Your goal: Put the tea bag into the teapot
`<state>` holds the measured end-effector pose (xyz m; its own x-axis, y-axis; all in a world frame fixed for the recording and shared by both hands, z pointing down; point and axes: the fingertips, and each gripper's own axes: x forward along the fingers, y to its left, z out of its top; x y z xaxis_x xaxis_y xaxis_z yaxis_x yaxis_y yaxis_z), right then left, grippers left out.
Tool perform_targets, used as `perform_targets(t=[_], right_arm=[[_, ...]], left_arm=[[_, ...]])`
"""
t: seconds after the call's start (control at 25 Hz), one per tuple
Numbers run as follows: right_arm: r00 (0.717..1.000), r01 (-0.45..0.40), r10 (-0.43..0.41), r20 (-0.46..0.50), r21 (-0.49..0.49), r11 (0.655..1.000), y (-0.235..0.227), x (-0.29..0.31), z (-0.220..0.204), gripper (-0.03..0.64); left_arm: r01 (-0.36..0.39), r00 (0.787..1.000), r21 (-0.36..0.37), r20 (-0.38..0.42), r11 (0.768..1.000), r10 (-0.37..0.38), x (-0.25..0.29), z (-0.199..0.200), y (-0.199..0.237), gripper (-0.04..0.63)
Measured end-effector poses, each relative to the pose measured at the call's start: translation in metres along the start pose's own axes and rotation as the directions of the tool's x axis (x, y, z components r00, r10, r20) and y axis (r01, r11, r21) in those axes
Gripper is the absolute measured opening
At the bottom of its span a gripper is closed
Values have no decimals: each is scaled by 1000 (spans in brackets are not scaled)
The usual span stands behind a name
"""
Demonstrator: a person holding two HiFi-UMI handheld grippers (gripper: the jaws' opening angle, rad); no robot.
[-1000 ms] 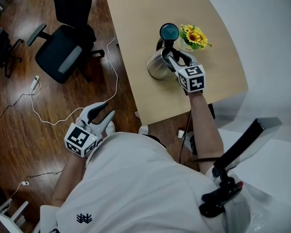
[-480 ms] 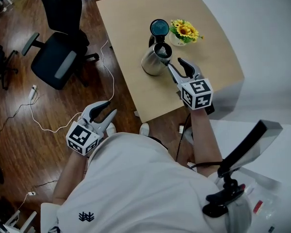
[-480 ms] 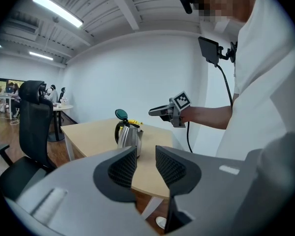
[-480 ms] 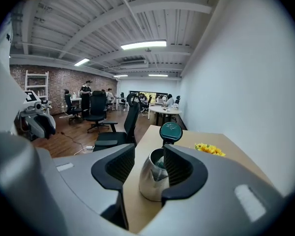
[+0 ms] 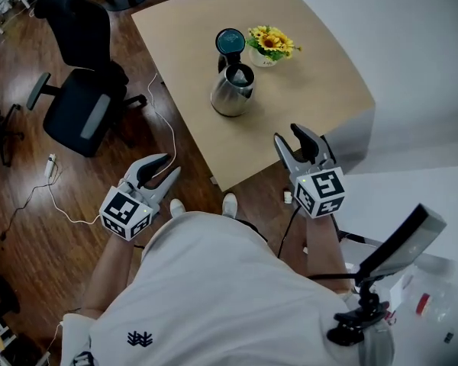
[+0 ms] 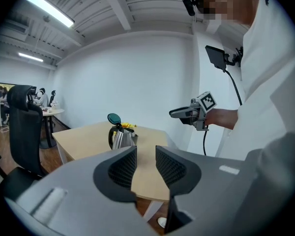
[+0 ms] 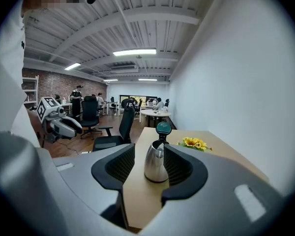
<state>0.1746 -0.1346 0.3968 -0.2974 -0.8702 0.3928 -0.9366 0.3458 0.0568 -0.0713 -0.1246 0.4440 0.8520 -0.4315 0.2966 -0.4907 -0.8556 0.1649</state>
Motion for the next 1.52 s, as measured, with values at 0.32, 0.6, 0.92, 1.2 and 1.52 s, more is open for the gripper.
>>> perform_targets(t=[0.32,0.6,0.92,1.2,1.52], right_arm=[[999,41,-40,-10,51,998,22,-55,-21,196],[996,85,-84,-13,89,992,17,-75,-35,201],[996,93,-93,1,94,991,15,-77,-36,201],[996,90,-91,8,75,993,10,-68,-42,201],[996,91,-90,-13,46,995,14,-72,-32,199]], left_arm=[[58,998,35,-2,998,-58,6,18,-4,95],[109,994,45,-25,993,-108,21,17,-15,95],[150,988,56,-43,987,-148,36,16,-21,95],[172,984,70,-47,983,-169,51,12,-24,95],[176,984,66,-46,982,-173,44,21,-30,95]])
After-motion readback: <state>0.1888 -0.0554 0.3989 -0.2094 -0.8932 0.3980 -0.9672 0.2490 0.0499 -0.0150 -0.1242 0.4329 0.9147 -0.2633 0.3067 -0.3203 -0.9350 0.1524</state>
